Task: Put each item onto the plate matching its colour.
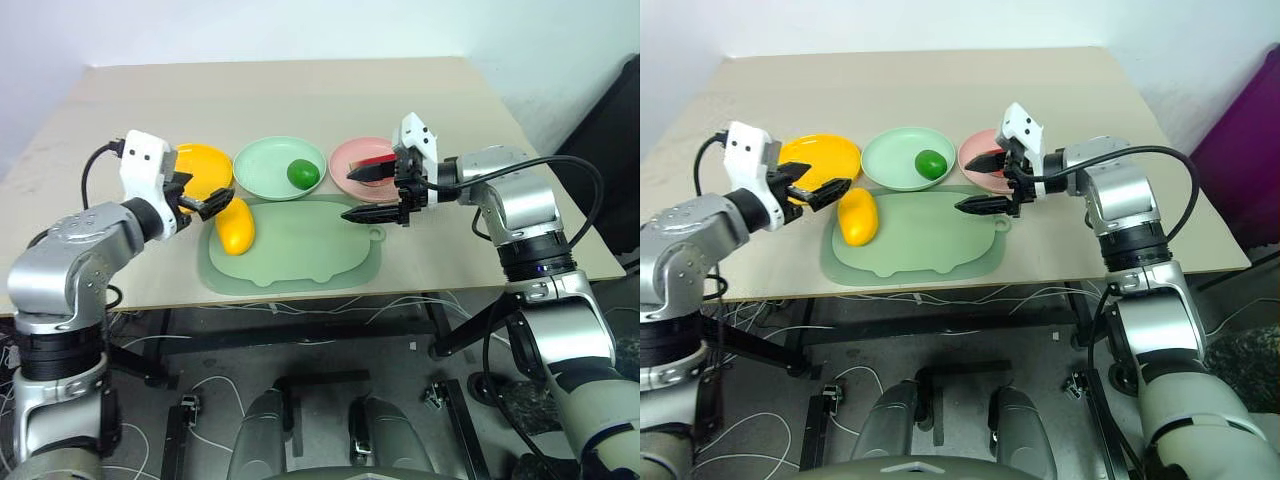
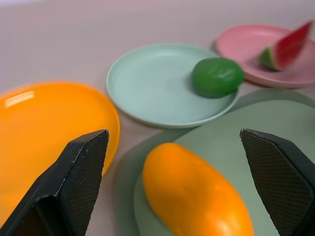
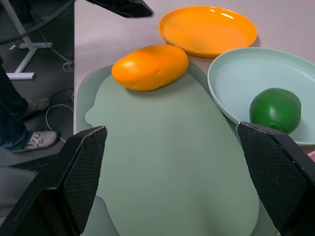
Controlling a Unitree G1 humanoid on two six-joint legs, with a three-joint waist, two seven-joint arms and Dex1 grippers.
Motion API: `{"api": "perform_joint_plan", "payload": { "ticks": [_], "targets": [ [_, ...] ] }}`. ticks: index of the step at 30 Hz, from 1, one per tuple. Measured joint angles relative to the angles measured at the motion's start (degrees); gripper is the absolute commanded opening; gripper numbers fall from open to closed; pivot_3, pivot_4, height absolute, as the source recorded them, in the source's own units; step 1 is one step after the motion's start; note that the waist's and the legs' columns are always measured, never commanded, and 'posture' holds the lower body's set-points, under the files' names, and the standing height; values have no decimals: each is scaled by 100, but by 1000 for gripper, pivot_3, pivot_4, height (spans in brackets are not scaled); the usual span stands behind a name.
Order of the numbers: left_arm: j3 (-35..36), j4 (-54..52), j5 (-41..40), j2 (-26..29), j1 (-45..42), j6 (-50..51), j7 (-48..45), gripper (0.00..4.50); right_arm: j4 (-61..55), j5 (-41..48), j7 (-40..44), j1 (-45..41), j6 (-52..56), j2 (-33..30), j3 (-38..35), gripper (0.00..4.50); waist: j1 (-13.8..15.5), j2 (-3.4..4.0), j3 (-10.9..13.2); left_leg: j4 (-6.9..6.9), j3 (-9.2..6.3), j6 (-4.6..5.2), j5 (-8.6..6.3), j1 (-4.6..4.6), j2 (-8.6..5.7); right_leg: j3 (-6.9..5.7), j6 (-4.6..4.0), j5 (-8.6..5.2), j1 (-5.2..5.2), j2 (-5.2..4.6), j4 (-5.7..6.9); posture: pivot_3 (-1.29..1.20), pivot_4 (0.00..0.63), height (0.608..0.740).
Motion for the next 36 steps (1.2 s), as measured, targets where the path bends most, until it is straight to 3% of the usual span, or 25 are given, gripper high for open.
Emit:
{"api": "perform_joint_plan", "payload": {
  "ticks": [5, 14, 18, 29, 36],
  "targets": [
    [-533, -284, 508, -476, -469, 1017, 1122, 4500, -9, 32, -43, 22, 26, 27, 46, 4479, -6, -3, 1, 4, 8, 2, 0, 2, -17, 0, 22, 12, 3, 10, 1, 0, 150, 737],
    [-404, -281, 1515, -1977, -1130, 2715, 2604, 4500, -27, 75, -203, 81, 90, 28, 45, 4479, -2, -6, 2, 24, 5, 6, -2, 5, -30, 1, 38, 21, 14, 9, 4, 0, 150, 737],
    [-288, -271, 1867, -2520, -1158, 2890, 2917, 4500, -79, 139, -226, 156, 96, 28, 45, 4479, 5, -7, 1, 24, -10, 8, -3, 4, -36, 1, 40, 23, 15, 4, 4, 0, 150, 737],
    [-22, 268, 2574, -3066, -1166, 2888, 3257, 4500, -145, 181, -335, 177, 94, 45, 46, 4479, 1, -8, 1, 24, -15, 9, -3, 4, -42, 2, 42, 24, 15, 1, 4, 0, 150, 737],
    [19, 639, 2704, -3142, -1180, 2612, 3236, 4500, -195, 240, -400, 190, 96, 66, 46, 4479, 7, -8, 1, 24, -16, 9, -4, 4, -45, 2, 45, 26, 16, -2, 4, 0, 150, 737]
  ]
}}
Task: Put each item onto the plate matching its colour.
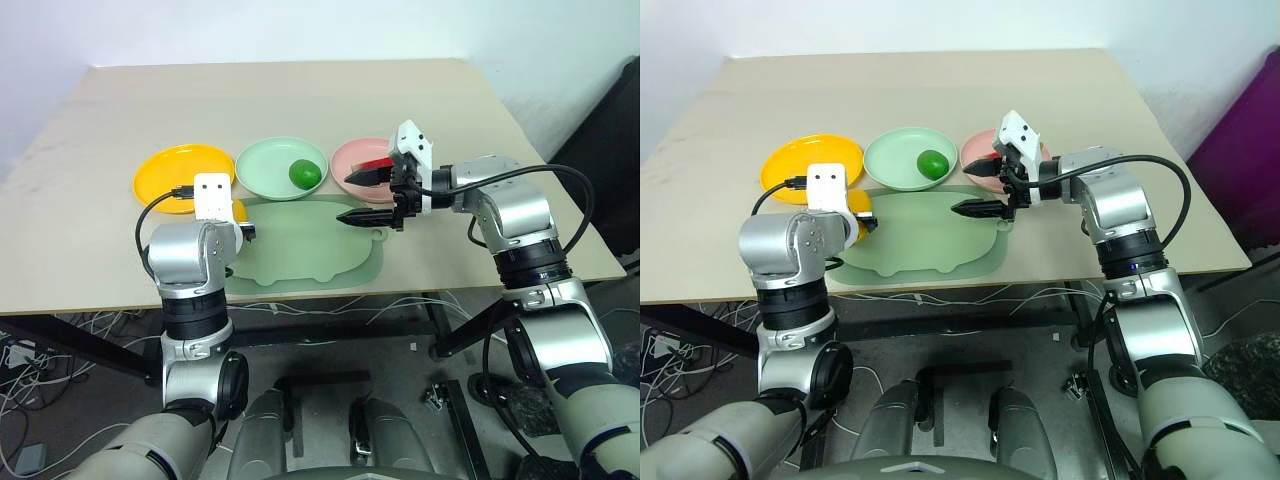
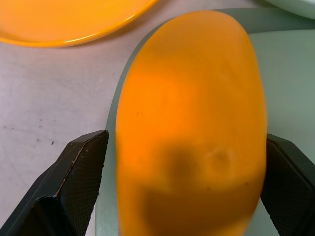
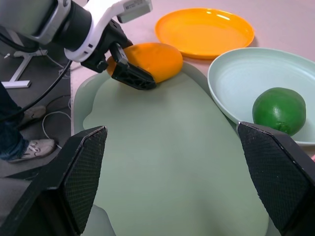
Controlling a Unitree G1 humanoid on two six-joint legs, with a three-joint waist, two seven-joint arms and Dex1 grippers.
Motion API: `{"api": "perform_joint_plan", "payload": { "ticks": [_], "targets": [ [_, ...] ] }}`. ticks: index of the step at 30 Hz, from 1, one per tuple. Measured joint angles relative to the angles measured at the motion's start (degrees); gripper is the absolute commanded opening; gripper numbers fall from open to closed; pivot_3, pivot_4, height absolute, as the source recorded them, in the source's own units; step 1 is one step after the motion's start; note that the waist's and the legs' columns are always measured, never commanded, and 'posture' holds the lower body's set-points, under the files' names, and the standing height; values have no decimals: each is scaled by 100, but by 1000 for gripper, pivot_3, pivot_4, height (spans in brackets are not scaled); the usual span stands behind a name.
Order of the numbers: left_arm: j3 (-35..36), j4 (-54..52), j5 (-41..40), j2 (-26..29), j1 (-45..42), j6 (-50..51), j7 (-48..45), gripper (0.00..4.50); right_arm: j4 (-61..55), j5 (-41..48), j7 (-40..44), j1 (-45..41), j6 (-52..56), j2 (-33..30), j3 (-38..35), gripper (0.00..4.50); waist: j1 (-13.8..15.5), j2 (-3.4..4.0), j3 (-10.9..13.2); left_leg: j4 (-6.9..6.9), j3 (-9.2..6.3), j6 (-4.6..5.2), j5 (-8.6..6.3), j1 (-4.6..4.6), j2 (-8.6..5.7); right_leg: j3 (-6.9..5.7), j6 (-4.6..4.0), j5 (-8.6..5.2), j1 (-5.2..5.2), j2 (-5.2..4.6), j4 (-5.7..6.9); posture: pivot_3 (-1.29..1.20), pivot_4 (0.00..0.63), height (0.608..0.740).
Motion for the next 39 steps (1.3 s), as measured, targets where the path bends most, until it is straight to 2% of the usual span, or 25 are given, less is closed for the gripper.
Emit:
{"api": "perform_joint_plan", "payload": {
  "ticks": [3, 4, 7, 16, 22, 25, 33, 39],
  "targets": [
    [0, 85, 11, -2, 0, -147, -37, 4500, -58, 42, -31, 31, 5, 0, 0, 4479, 0, 0, 0, 0, 0, 1, 0, 0, -1, 0, 1, 0, 0, -2, 0, 0, 150, 737],
    [0, 100, 18, -2, 1, -193, -51, 4104, -63, 47, -44, 35, 8, 0, 0, 4500, -1, 0, 0, 0, 0, 1, -1, 0, -1, 0, 1, 0, 0, -2, 0, 0, 150, 737],
    [1, 140, 18, -1, 2, -322, -129, 3315, -82, 51, -64, 67, 41, 0, 0, 4500, 0, 0, 0, 0, 0, 1, -1, 0, -1, 0, 1, 0, 0, -2, 0, 0, 150, 737],
    [-185, 92, 1, 147, 108, -424, -377, 3302, -98, 53, -72, 93, 80, 2, 1, 4500, -6, 0, 0, 0, 0, 2, -1, 0, -2, 0, 1, 1, 0, -2, 0, 0, 150, 737],
    [-219, -828, -316, 465, 86, -442, -1009, 3302, -101, 86, -70, 93, 98, 8, 0, 4500, -2, -1, 0, -4, 2, 1, -1, -2, -2, 0, 0, 0, -2, -4, -3, 0, 150, 737],
    [-44, -841, -464, 719, -14, -783, -1274, 3302, -162, 146, -70, 100, 113, 24, 0, 4500, -10, -1, 0, -6, 2, 1, -1, -1, -2, 1, -1, 1, -3, -4, -3, 0, 150, 737],
    [93, 1041, -408, 1881, -138, -2591, -1719, 3302, -483, 316, -75, 159, 222, 95, 2, 4500, -14, 0, 0, -12, 7, 2, -1, -2, -1, 3, -2, 1, -9, -5, -8, 0, 150, 737],
    [62, 2513, -404, 2213, -140, -4072, -2140, 3302, -606, 388, -120, 236, 302, 90, 0, 4500, 52, -2, -1, -23, 12, 9, -7, -4, -1, 4, -5, 5, -9, -16, -41, 0, 150, 737]
  ]
}}
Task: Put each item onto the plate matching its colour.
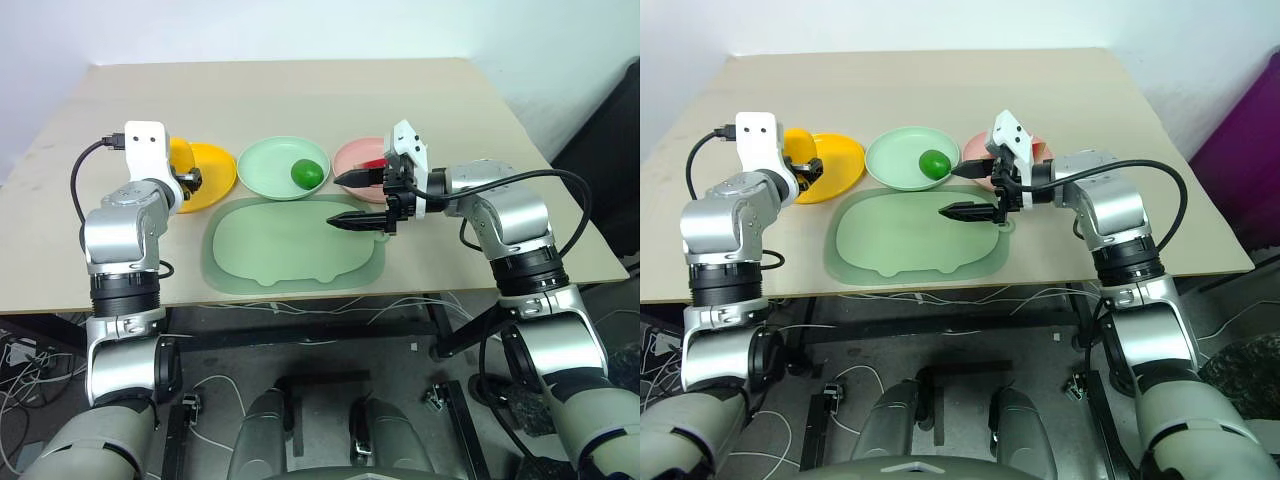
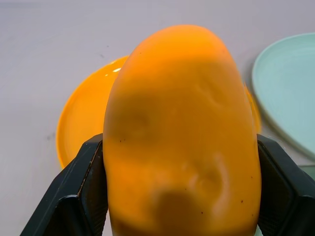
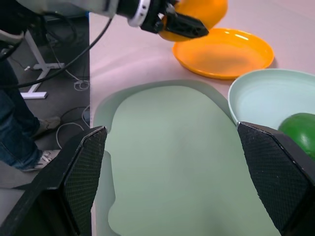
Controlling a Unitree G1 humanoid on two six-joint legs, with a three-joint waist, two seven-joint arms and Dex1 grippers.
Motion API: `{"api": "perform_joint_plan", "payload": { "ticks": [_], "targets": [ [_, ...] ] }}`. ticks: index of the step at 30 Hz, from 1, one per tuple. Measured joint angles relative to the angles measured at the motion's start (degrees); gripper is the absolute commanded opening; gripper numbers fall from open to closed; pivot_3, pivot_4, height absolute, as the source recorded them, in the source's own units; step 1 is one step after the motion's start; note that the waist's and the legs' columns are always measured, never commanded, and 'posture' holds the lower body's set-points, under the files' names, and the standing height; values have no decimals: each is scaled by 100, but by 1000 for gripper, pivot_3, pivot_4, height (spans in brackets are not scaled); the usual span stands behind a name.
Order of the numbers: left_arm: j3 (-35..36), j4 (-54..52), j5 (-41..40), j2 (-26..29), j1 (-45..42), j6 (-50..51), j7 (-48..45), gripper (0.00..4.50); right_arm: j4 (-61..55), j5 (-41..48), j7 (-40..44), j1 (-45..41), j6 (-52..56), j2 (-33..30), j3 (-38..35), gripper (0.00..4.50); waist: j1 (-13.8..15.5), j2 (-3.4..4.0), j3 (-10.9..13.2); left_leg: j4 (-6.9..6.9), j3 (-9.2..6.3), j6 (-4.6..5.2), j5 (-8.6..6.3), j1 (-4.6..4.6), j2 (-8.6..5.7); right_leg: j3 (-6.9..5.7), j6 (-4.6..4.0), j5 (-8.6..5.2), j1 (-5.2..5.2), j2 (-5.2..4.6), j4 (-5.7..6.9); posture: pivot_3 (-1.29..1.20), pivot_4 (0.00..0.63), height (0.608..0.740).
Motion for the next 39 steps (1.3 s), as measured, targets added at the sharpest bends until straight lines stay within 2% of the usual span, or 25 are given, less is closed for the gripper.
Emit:
{"api": "perform_joint_plan", "payload": {
  "ticks": [6, 12, 14, 16, 22, 26, 30, 34, 39],
  "targets": [
    [-6, 1765, -1, 94, -323, -1112, -192, 3302, -80, 75, -55, 70, 74, 11, 6, 4500, 68, -1, -1, -5, 3, 7, -5, -10, 1, 1, 0, 4, -14, 0, -27, 0, 150, 737],
    [-16, 2603, 2, 256, -684, -1797, -293, 3302, -193, 167, -124, 140, 151, 8, 6, 4500, 65, -3, -2, -3, 12, 15, -10, -23, 0, 4, 19, 15, -5, -1, -34, 0, 150, 737],
    [-64, 2800, 7, 289, -727, -1952, -367, 4031, -224, 187, -156, 143, 188, -1, 6, 4500, 59, -3, -2, -1, 16, 15, -10, -26, 0, 3, 20, 15, -7, 3, -34, 0, 150, 737],
    [-95, 2928, 9, 295, -771, -2057, -419, 4480, -238, 208, -172, 143, 193, -4, 6, 4500, 61, -3, -2, 1, 24, 15, -9, -27, 0, 3, 21, 16, -7, 9, -33, 0, 150, 737],
    [-182, 3057, 6, 394, -962, -2202, -562, 4480, -238, 216, -223, 143, 193, -3, 6, 4500, 55, -3, -2, 5, 32, 15, -10, -28, 0, 3, 26, 19, -7, 10, -33, 0, 150, 737],
    [-238, 2724, -52, 574, -867, -2251, -935, 4480, -238, 221, -219, 151, 192, -38, 7, 4500, 52, -3, -2, 5, 32, 15, -9, -32, 0, 2, 26, 19, -11, 12, -33, 0, 150, 737],
    [-179, 1585, -460, 1006, -454, -2071, -1715, 4480, -230, 226, -212, 216, 193, -155, -13, 4500, 33, -3, -2, 4, 35, 15, -9, -40, 0, 4, 27, 20, -17, 11, -32, 0, 150, 737],
    [42, 205, -1128, 1674, 329, -1539, -2719, 4480, -157, 231, -216, 253, 173, -298, -104, 4500, -11, -3, -2, 5, 35, 15, -9, -39, 1, 5, 27, 20, -17, 12, -30, 0, 150, 737],
    [407, -363, -1596, 2245, 1106, -1651, -3658, 4480, 164, 226, -228, 254, 150, -485, -235, 4500, -61, -3, -2, 3, 39, 15, -10, -34, 2, 4, 13, 21, -27, -2, -37, 0, 150, 737]
  ]
}}
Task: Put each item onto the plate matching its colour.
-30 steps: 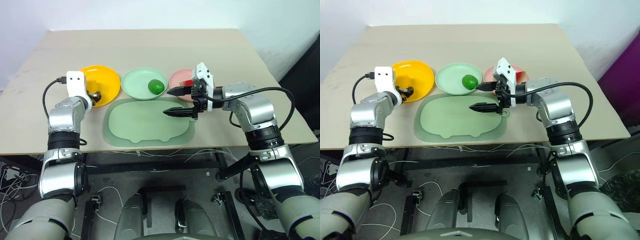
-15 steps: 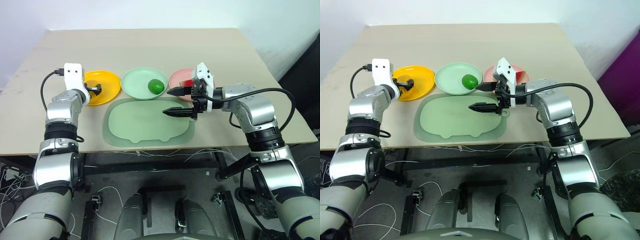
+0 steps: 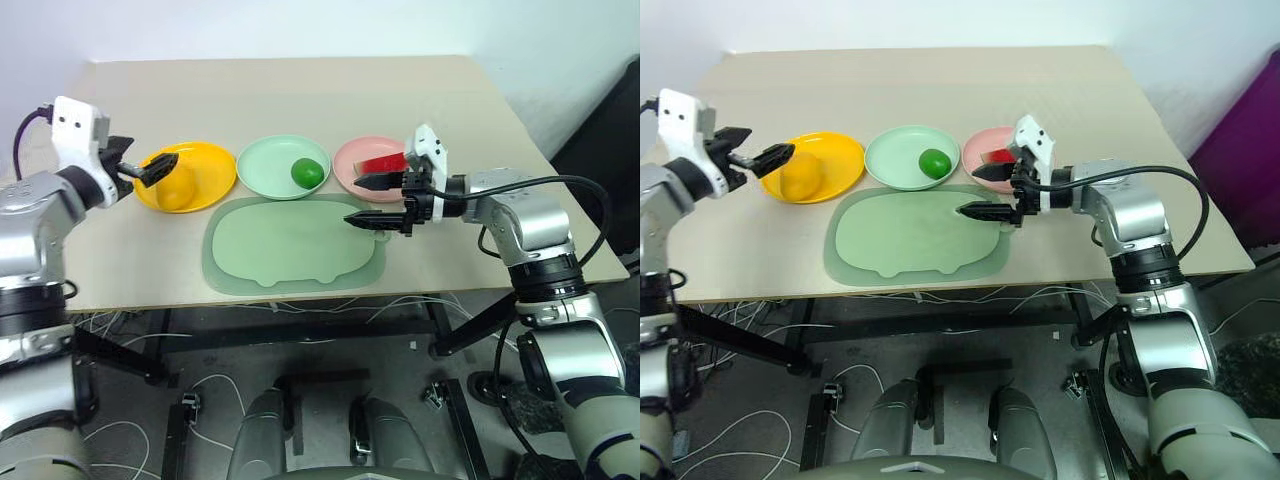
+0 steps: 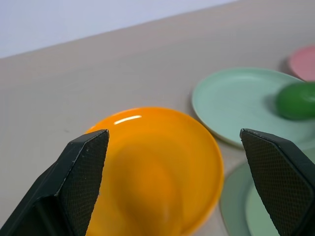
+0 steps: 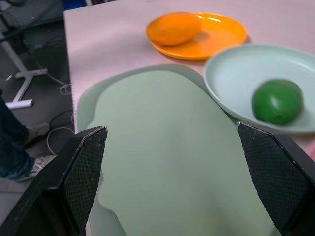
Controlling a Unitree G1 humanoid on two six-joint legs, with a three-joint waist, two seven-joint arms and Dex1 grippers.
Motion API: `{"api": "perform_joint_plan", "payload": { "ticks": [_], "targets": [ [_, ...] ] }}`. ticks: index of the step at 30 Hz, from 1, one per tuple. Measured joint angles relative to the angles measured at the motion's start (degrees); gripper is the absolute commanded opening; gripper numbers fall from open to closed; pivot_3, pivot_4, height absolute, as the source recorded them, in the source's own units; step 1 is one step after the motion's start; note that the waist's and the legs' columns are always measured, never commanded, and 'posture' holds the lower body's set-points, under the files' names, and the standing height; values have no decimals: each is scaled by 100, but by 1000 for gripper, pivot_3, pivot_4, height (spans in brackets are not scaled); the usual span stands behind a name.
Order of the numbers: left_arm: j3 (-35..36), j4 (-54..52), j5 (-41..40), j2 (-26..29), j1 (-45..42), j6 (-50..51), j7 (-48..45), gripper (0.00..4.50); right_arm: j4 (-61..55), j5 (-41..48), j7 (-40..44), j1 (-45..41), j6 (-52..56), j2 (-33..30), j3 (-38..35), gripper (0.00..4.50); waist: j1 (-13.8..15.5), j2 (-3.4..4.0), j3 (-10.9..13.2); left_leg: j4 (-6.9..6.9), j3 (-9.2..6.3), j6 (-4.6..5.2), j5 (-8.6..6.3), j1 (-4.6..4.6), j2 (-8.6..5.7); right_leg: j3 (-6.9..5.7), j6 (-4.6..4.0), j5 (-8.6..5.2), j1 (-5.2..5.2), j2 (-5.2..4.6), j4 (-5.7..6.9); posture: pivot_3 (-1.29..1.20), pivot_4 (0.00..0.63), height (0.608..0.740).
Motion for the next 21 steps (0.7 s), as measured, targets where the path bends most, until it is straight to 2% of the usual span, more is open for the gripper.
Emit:
{"api": "perform_joint_plan", "payload": {
  "ticks": [8, 13, 21],
  "targets": [
    [352, 155, -264, 351, 753, -998, -991, 4480, 146, -5, -31, 161, -479, -155, -286, 4500, -6, -1, -1, -8, 64, 1, -2, -24, 56, 16, -15, 30, -53, 0, -16, 0, 150, 737],
    [455, 596, -293, 368, 1061, -1795, -1630, 4480, 178, 1, -73, 477, -830, -289, -588, 4500, -13, -1, -1, -11, 75, 1, -2, -38, 66, 19, -15, 30, -69, 2, -22, 0, 150, 737],
    [430, 1118, -327, 369, 1391, -2435, -2296, 4480, 172, 66, 34, 858, -1003, -435, -691, 4500, -14, -1, -1, -11, 77, 1, -2, -40, 71, 27, -16, 30, -78, 4, -23, 0, 150, 737]
  ]
}}
